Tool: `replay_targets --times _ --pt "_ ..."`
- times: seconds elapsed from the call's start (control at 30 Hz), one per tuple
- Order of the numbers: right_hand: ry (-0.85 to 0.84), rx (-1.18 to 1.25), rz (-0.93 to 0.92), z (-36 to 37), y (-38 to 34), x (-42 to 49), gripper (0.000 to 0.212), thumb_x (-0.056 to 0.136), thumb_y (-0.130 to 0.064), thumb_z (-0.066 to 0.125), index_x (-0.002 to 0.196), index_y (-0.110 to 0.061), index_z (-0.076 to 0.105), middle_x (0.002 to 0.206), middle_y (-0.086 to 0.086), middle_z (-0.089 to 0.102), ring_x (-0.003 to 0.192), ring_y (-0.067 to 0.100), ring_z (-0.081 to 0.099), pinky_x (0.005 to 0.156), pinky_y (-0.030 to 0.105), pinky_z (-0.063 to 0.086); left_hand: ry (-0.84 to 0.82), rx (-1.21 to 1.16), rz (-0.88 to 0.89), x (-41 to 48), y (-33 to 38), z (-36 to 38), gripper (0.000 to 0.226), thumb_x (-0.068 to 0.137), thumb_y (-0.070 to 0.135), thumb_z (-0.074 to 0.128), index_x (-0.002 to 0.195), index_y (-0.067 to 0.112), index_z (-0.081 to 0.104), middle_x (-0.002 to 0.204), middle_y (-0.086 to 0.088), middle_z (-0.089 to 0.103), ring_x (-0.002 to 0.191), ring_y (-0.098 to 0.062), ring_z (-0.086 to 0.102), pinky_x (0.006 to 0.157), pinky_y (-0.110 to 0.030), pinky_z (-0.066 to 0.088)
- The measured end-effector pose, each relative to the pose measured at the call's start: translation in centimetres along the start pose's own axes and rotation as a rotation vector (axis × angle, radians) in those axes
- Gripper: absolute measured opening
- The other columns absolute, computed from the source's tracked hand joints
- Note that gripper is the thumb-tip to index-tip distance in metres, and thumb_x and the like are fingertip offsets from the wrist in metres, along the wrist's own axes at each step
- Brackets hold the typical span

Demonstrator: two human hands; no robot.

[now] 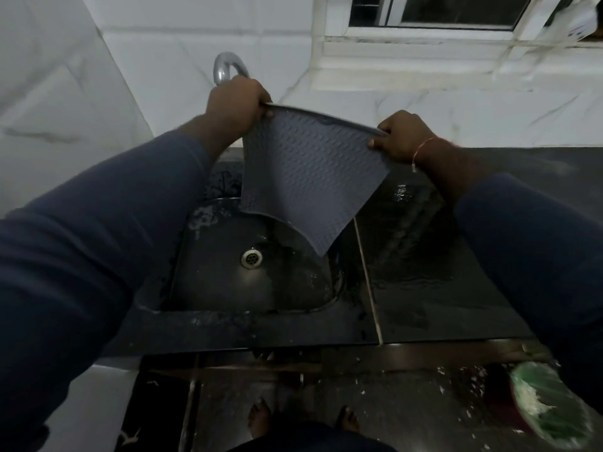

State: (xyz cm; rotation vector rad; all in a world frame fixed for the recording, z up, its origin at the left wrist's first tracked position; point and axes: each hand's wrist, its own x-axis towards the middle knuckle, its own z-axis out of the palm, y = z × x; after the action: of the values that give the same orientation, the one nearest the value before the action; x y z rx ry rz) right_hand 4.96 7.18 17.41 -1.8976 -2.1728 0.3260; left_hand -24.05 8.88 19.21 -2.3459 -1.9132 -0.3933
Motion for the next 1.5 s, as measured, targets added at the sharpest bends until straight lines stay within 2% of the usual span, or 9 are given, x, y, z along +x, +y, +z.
replay_targets --times 0.23,0.43,0.6,0.73,0.93,1.03,1.13,1.27,1.5 --pt "0.051 0.058 -0.038 -0.2 -3.3 2.0 0.041 0.092 -0.022 0.060 0.055 -0.023 0.043 0.063 0.004 0.048 0.078 0.023 0.051 0.068 0.028 0.034 0.032 -0.052 -0.143 -1.7 -2.6 -0.6 0.024 0.091 0.028 0.061 0.109 0.017 0.072 0.107 -0.018 0.064 0.100 -0.040 0.059 0.077 -0.039 0.045" --pt "0.297 0.264 -0.142 0.3 -4.9 2.5 0.027 0.089 -0.021 0.058 0.067 -0.005 0.062 0.067 0.015 0.056 0.069 0.022 0.052 0.064 0.030 0.037 0.207 -0.313 -0.258 -2.3 -3.8 -0.7 0.027 0.089 0.023 0.062 0.110 0.010 0.072 0.102 -0.018 0.071 0.095 -0.032 0.065 0.083 -0.033 0.049" --pt "0.325 0.258 -0.184 1.3 -6.5 3.1 0.028 0.087 -0.020 0.056 0.070 -0.002 0.068 0.068 0.017 0.062 0.067 0.026 0.056 0.067 0.032 0.045 0.366 -0.433 -0.304 -3.8 -3.3 0.4 0.025 0.084 0.022 0.056 0.080 0.005 0.074 0.075 -0.016 0.070 0.072 -0.026 0.065 0.064 -0.032 0.043" --pt "0.212 0.233 -0.233 1.8 -7.0 2.9 0.025 0.088 -0.021 0.060 0.071 -0.003 0.069 0.066 0.013 0.058 0.067 0.019 0.053 0.062 0.026 0.035 0.311 -0.453 -0.330 -5.0 -3.6 0.9 0.024 0.082 0.017 0.056 0.073 0.002 0.071 0.068 -0.012 0.067 0.067 -0.022 0.062 0.061 -0.033 0.047" --pt "0.151 0.230 -0.235 3.3 -7.2 2.9 0.029 0.087 -0.023 0.063 0.069 0.000 0.067 0.068 0.019 0.062 0.067 0.024 0.056 0.069 0.033 0.045 0.244 -0.436 -0.378 -6.4 -6.0 1.4 0.024 0.085 0.021 0.060 0.077 0.003 0.074 0.073 -0.016 0.071 0.072 -0.030 0.068 0.070 -0.039 0.054" --pt "0.162 0.281 -0.223 2.3 -7.2 2.9 0.026 0.088 -0.022 0.063 0.079 0.001 0.072 0.070 0.015 0.061 0.068 0.019 0.054 0.064 0.027 0.039 0.325 -0.536 -0.388 -6.6 -6.3 1.4 0.023 0.084 0.023 0.060 0.075 0.007 0.074 0.070 -0.011 0.071 0.067 -0.022 0.067 0.068 -0.041 0.056" --pt "0.325 0.435 -0.262 1.9 -7.6 2.7 0.026 0.087 -0.024 0.059 0.074 -0.005 0.071 0.066 0.010 0.060 0.065 0.015 0.055 0.061 0.026 0.040 0.602 -0.695 -0.312 -6.8 -5.7 1.0 0.022 0.085 0.021 0.056 0.077 0.013 0.075 0.074 -0.001 0.072 0.070 -0.010 0.066 0.067 -0.029 0.056" --pt "0.141 0.331 -0.311 3.6 -8.9 1.7 0.029 0.090 -0.021 0.058 0.068 -0.004 0.066 0.065 0.011 0.061 0.064 0.017 0.055 0.065 0.029 0.044 0.443 -0.699 -0.335 -6.7 -4.1 1.9 0.021 0.084 0.021 0.057 0.072 0.013 0.073 0.069 0.000 0.066 0.061 -0.008 0.060 0.060 -0.029 0.056" --pt "0.280 0.249 -0.298 4.4 -8.5 1.5 0.030 0.089 -0.018 0.054 0.067 -0.002 0.065 0.067 0.013 0.062 0.065 0.019 0.054 0.065 0.030 0.039 0.383 -0.572 -0.329 -8.0 -5.6 2.9 0.022 0.086 0.019 0.056 0.083 0.013 0.076 0.079 -0.001 0.073 0.077 -0.015 0.067 0.072 -0.027 0.053"
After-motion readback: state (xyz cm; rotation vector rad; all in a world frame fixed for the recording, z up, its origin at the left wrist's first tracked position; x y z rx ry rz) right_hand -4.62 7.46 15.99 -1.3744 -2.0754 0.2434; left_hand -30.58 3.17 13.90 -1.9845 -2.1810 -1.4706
